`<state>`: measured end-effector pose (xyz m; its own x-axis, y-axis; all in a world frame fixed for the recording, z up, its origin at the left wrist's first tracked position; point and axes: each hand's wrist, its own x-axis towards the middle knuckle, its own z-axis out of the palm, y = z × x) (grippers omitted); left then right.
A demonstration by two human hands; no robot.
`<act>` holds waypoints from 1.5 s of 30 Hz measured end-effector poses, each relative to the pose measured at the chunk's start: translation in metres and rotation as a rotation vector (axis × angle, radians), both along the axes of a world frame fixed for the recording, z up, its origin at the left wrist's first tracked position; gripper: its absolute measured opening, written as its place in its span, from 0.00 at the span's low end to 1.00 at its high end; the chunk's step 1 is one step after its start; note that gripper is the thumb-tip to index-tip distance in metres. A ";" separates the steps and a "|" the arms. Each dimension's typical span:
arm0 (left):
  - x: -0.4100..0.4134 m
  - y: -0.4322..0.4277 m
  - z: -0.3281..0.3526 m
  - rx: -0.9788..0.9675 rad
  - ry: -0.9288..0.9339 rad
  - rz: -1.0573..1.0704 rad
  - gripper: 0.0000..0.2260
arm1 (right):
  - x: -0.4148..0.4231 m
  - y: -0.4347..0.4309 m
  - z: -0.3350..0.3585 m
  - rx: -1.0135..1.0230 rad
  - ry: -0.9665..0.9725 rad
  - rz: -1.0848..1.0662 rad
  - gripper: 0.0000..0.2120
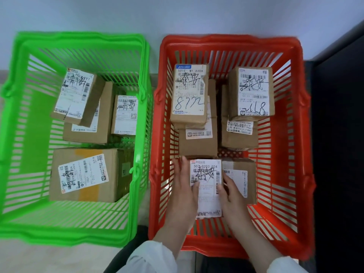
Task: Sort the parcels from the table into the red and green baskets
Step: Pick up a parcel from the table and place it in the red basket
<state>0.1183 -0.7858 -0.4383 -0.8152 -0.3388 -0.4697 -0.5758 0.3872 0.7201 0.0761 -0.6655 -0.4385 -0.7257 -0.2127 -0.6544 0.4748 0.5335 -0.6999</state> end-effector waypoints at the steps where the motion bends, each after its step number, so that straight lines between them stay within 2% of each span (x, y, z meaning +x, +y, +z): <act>1: 0.000 0.003 0.000 0.111 0.003 0.048 0.33 | -0.001 0.003 0.001 0.008 -0.014 -0.011 0.19; 5: -0.007 0.012 -0.007 0.189 0.007 0.105 0.37 | -0.001 0.009 -0.002 0.013 -0.015 -0.082 0.20; 13: -0.008 0.007 0.000 0.346 -0.075 0.152 0.36 | 0.000 0.002 -0.004 0.060 -0.093 -0.070 0.22; 19: -0.012 0.005 0.016 0.436 -0.204 0.274 0.38 | -0.002 -0.005 0.002 0.092 -0.168 -0.056 0.29; 23: -0.013 0.002 0.045 0.344 -0.252 0.236 0.38 | -0.003 -0.007 0.022 0.140 -0.152 -0.127 0.39; 27: -0.008 0.006 0.125 0.192 -0.254 0.200 0.33 | 0.000 -0.001 0.102 0.150 -0.132 -0.196 0.31; 31: -0.007 0.023 0.229 0.145 -0.236 0.192 0.17 | 0.004 0.011 0.224 0.076 -0.097 -0.278 0.25; 34: -0.001 0.042 0.308 0.160 -0.259 0.169 0.16 | 0.007 0.029 0.323 0.009 -0.085 -0.317 0.14; 37: 0.008 0.061 0.381 0.229 -0.260 0.185 0.16 | 0.023 0.050 0.398 -0.018 -0.071 -0.341 0.14; 41: 0.018 0.087 0.450 0.322 -0.231 0.189 0.14 | 0.045 0.076 0.461 -0.042 -0.036 -0.484 0.14; 45: 0.033 0.119 0.490 0.388 -0.211 0.154 0.11 | 0.065 0.106 0.508 -0.088 -0.006 -0.672 0.09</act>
